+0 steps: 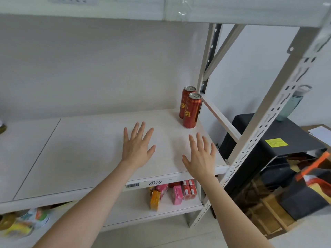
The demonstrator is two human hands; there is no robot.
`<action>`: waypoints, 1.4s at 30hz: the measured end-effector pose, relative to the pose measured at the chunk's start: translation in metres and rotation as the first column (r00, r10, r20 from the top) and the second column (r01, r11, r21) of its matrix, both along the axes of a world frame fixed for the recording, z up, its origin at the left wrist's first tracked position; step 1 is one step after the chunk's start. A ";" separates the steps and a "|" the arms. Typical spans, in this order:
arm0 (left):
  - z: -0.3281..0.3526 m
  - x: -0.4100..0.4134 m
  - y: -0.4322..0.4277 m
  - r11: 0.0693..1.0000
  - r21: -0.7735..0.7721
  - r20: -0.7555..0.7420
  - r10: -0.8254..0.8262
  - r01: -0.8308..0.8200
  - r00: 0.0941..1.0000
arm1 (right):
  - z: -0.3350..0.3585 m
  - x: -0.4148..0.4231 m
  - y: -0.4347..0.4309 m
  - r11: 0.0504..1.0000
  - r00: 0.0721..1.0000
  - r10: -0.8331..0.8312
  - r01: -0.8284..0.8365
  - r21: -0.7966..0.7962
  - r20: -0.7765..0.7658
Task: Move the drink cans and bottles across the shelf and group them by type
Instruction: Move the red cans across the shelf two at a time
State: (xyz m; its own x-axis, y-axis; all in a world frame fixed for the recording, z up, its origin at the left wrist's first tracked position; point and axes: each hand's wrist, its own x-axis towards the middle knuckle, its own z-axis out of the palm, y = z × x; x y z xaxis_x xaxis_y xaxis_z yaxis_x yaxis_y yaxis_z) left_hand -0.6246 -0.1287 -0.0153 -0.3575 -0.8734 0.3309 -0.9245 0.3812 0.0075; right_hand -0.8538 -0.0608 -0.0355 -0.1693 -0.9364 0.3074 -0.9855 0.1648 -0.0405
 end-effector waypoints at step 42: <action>0.002 0.498 0.179 0.980 0.002 -0.010 0.198 -0.198 0.980 | 0.016 0.500 0.115 0.989 0.989 0.148 -0.148 0.001 -0.011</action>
State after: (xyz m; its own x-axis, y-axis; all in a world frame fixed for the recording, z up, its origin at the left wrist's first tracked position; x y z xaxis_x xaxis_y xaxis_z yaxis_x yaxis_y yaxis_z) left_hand -0.1264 0.0507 -0.0138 -0.1741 -0.9268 0.3327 -0.9815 0.1907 0.0174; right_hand -0.3534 0.0542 -0.0191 -0.0255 -0.9509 0.3084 -0.9994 0.0173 -0.0293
